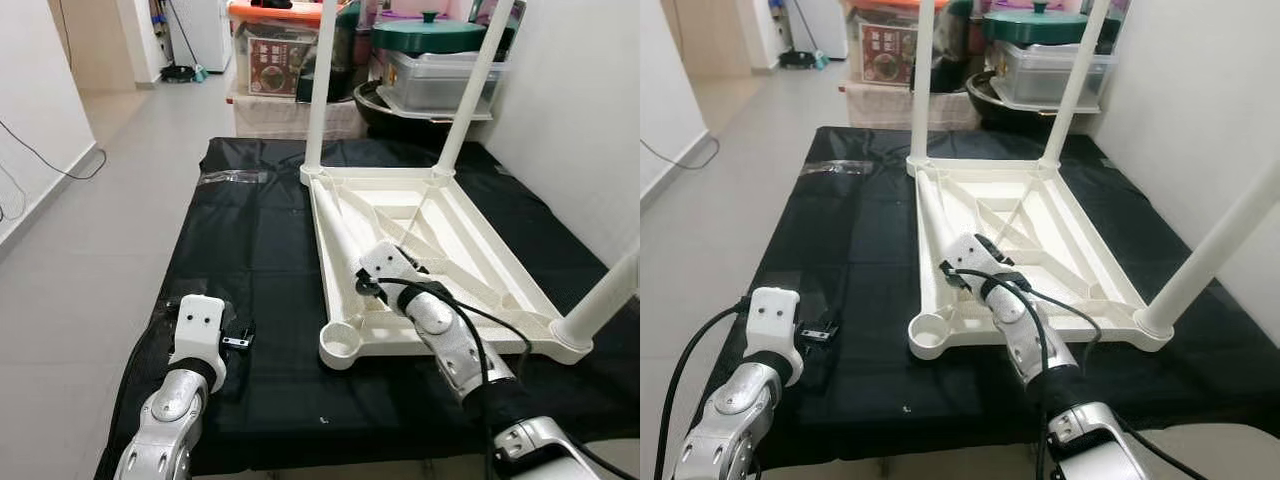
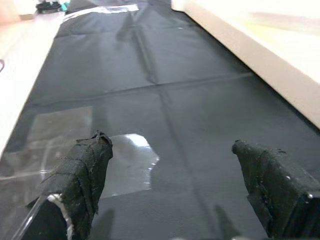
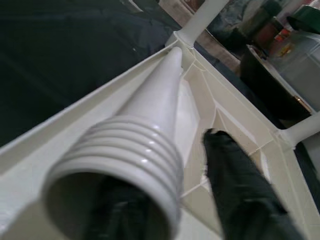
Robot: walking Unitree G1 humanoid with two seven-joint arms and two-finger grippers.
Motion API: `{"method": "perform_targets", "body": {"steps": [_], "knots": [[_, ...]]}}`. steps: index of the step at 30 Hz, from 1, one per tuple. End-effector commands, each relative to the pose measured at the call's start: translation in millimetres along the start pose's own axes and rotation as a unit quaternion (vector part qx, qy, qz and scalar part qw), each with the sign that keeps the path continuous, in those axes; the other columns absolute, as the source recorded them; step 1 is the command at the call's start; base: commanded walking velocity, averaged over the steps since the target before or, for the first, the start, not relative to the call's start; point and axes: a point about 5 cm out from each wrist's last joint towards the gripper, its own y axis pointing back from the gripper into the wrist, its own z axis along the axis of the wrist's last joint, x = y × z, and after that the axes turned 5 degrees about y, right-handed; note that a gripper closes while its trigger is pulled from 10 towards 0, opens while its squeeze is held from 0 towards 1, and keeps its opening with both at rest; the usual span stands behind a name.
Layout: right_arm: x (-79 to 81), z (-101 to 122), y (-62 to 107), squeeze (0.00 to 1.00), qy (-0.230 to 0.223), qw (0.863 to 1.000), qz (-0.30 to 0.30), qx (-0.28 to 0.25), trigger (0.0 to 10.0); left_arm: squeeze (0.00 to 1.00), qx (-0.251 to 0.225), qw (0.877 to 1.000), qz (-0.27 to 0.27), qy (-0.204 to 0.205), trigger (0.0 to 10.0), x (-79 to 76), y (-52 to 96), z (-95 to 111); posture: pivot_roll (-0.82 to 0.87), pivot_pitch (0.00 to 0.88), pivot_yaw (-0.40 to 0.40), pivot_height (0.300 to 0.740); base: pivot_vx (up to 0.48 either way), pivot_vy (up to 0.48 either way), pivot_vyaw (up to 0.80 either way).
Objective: Building children table
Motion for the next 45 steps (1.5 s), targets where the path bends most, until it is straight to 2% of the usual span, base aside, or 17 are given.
{"method": "perform_targets", "body": {"steps": [1,12,19,20,21,23,25,26,31,33,34,36,39,40,41,43,45], "knots": [[7.8,0.2,-0.1,0.00,-0.016,1.000,0.003,-0.002,0.0,0.00,0.004,1.000,0.001,-0.004,10.0,-0.4,0.2,-3.5,0.09,0.000,-0.090,0.740,0.000,0.000,0.00],[25.2,13.4,-3.3,0.00,-0.038,0.999,0.014,-0.029,0.0,0.00,0.005,1.000,0.005,-0.008,10.0,0.5,0.4,-5.4,0.10,0.000,-0.096,0.740,0.000,0.000,0.00],[11.5,17.2,-3.5,0.00,-0.081,0.995,-0.010,-0.048,0.0,0.00,0.005,1.000,0.007,-0.008,10.0,0.2,-0.2,-5.2,0.10,0.000,-0.096,0.740,0.000,0.000,0.00],[-2.0,15.6,1.7,0.00,-0.092,0.993,-0.004,-0.070,0.0,0.00,0.004,1.000,0.009,-0.005,10.0,1.0,0.3,-5.6,0.09,0.000,-0.095,0.740,0.000,0.000,0.00],[-2.0,15.6,1.7,0.00,-0.092,0.993,-0.004,-0.070,0.0,0.00,0.004,1.000,0.009,-0.005,10.0,1.0,0.3,-5.6,0.09,0.000,-0.095,0.740,0.000,0.000,0.00],[-37.2,7.5,16.9,0.00,-0.119,0.988,0.003,-0.101,0.0,0.00,0.004,1.000,0.013,0.008,10.0,2.8,0.9,-6.2,0.07,0.000,-0.089,0.740,0.000,0.000,0.00],[-49.0,4.9,23.2,0.00,-0.126,0.986,0.005,-0.111,0.0,0.00,0.003,1.000,0.014,0.014,10.0,3.3,1.0,-6.4,0.07,0.000,-0.086,0.740,0.000,0.000,0.00],[-67.8,-5.3,38.6,0.00,-0.156,0.980,0.015,-0.123,0.0,0.00,-0.002,0.998,0.012,0.065,10.0,2.2,0.8,-3.6,0.05,0.000,-0.080,0.740,0.000,0.000,0.00],[-79.1,-17.3,54.2,0.00,-0.206,0.969,0.032,-0.129,0.0,0.00,-0.013,0.992,0.008,0.129,10.0,1.0,-0.2,2.4,0.05,0.000,-0.080,0.740,0.000,0.000,0.00],[-79.1,-17.3,54.2,0.00,-0.206,0.969,0.032,-0.129,0.0,0.00,-0.013,0.992,0.008,0.129,10.0,1.0,-0.2,2.4,0.05,0.000,-0.080,0.740,0.000,0.000,0.00],[-74.9,-20.3,62.3,0.00,-0.257,0.954,0.067,-0.142,0.0,0.00,-0.034,0.979,-0.005,0.199,10.0,0.8,-1.3,12.4,0.04,0.000,-0.073,0.740,0.000,0.000,0.00],[-72.6,-20.7,65.0,0.00,-0.274,0.947,0.082,-0.148,0.0,0.00,-0.041,0.974,-0.010,0.223,10.0,0.6,-1.4,15.6,0.04,0.000,-0.073,0.740,0.000,0.000,0.00],[-47.4,-22.3,71.3,0.00,-0.343,0.912,0.152,-0.164,0.0,0.00,-0.076,0.938,-0.073,0.331,10.0,-10.1,1.0,30.9,0.04,0.000,-0.076,0.740,0.000,0.000,0.00],[-47.4,-22.3,71.3,0.00,-0.343,0.912,0.152,-0.164,0.0,0.00,-0.076,0.938,-0.073,0.331,10.0,-10.1,1.0,30.9,0.04,0.000,-0.076,0.740,0.000,0.000,0.00],[-41.6,-23.0,72.2,0.00,-0.361,0.902,0.165,-0.167,0.0,0.00,-0.089,0.925,-0.091,0.358,10.0,-13.0,2.7,36.1,0.04,0.000,-0.076,0.740,0.000,0.000,0.00],[-31.1,-24.7,72.1,0.00,-0.452,0.855,0.182,-0.177,0.0,0.00,-0.113,0.882,-0.145,0.434,10.0,-18.4,10.2,47.5,0.06,0.000,-0.090,0.740,0.000,0.000,0.00],[-31.1,-24.7,72.1,0.00,-0.452,0.855,0.182,-0.177,0.0,0.00,-0.113,0.882,-0.145,0.434,10.0,-18.4,10.2,47.5,0.06,0.000,-0.090,0.740,0.000,0.000,0.00]]}}
